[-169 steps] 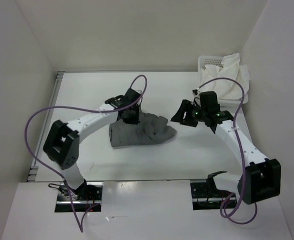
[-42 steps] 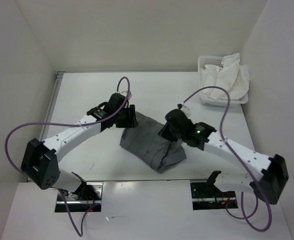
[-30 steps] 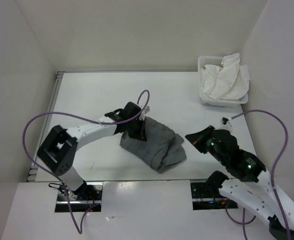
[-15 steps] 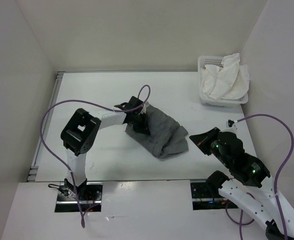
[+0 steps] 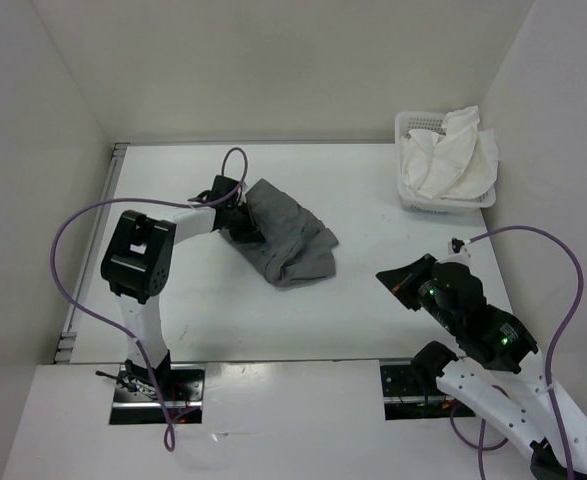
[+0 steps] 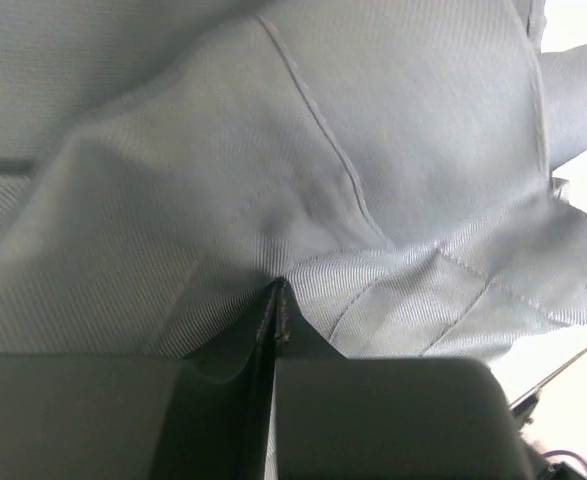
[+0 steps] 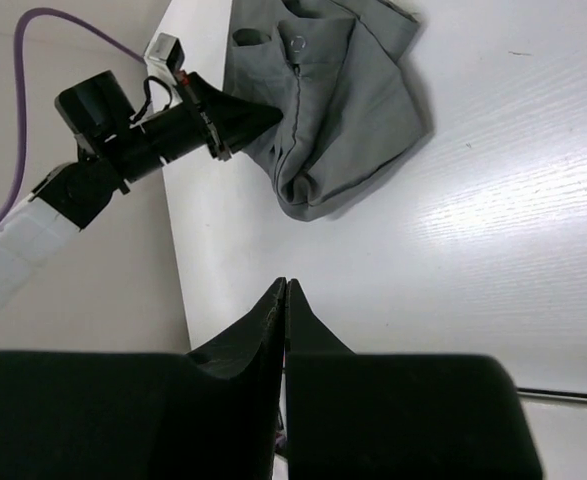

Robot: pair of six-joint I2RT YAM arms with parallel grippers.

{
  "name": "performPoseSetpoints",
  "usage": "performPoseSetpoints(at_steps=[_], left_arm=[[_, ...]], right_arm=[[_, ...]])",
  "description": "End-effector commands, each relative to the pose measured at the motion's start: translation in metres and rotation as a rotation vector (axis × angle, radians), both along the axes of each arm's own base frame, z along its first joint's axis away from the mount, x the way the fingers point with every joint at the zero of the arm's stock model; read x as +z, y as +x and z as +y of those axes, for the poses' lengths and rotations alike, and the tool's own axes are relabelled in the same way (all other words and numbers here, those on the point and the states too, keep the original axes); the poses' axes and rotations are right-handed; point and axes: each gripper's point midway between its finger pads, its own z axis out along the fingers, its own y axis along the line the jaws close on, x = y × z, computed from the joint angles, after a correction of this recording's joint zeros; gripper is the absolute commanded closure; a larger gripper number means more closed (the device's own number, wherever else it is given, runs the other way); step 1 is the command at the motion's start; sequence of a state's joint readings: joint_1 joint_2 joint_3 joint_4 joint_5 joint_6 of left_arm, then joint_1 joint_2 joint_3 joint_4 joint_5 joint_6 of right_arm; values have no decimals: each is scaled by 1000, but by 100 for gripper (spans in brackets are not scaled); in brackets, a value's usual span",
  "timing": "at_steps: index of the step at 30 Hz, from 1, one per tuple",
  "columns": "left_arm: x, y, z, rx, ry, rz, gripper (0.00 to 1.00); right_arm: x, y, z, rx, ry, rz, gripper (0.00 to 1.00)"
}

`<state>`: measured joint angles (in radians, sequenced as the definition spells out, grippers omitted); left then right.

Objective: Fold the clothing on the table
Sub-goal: Fold the skirt

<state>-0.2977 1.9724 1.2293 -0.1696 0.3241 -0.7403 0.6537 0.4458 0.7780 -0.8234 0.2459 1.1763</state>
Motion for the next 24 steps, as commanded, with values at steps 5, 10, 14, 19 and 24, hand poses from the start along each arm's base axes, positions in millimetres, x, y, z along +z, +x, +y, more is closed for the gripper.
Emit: performPoseSetpoints(at_steps=[5, 10, 14, 19, 24], left_arm=[[163, -16, -23, -114, -15, -369, 43], [252, -52, 26, 36, 44, -606, 0], [241, -96, 55, 90, 96, -595, 0], [229, -139, 75, 180, 20, -622, 0], [259, -169, 100, 296, -61, -775, 0]], right_arm=[[47, 12, 5, 42, 0, -188, 93], [83, 17, -4, 42, -65, -323, 88], [85, 13, -8, 48, -74, -361, 83], [70, 6, -15, 40, -80, -358, 79], [70, 1, -19, 37, -70, -372, 74]])
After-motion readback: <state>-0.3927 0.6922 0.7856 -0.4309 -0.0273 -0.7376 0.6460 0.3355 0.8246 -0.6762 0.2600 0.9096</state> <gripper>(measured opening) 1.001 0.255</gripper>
